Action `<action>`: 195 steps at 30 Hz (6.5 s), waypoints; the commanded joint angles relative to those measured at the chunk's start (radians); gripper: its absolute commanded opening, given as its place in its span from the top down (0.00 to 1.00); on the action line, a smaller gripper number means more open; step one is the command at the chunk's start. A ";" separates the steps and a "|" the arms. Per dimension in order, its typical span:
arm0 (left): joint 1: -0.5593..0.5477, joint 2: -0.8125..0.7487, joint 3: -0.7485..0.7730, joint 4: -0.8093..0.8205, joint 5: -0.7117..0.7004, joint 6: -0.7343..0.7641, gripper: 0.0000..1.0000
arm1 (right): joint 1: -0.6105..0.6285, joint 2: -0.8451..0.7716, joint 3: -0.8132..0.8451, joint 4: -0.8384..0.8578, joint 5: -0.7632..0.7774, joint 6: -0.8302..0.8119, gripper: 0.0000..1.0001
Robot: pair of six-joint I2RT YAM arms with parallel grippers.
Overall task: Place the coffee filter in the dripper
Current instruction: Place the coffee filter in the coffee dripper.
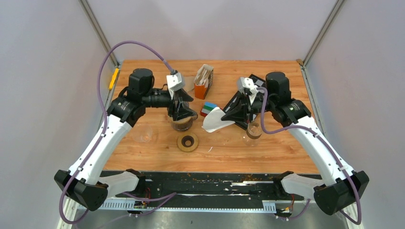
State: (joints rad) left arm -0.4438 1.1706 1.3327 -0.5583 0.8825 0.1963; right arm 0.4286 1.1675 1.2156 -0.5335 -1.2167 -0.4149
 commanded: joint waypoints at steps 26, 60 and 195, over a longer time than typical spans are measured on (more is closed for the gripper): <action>-0.092 0.017 -0.113 0.053 -0.029 0.082 0.28 | -0.051 -0.010 -0.042 0.236 -0.109 0.201 1.00; -0.125 0.011 -0.122 0.023 0.040 0.085 0.30 | -0.051 0.024 -0.051 0.236 0.002 0.196 1.00; -0.201 0.225 0.065 0.244 -0.778 -0.904 1.00 | 0.238 0.239 0.257 0.077 0.931 0.241 0.14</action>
State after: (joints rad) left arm -0.6373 1.3914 1.3815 -0.3546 0.1257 -0.6540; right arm 0.6453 1.3865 1.4502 -0.4747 -0.3176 -0.1669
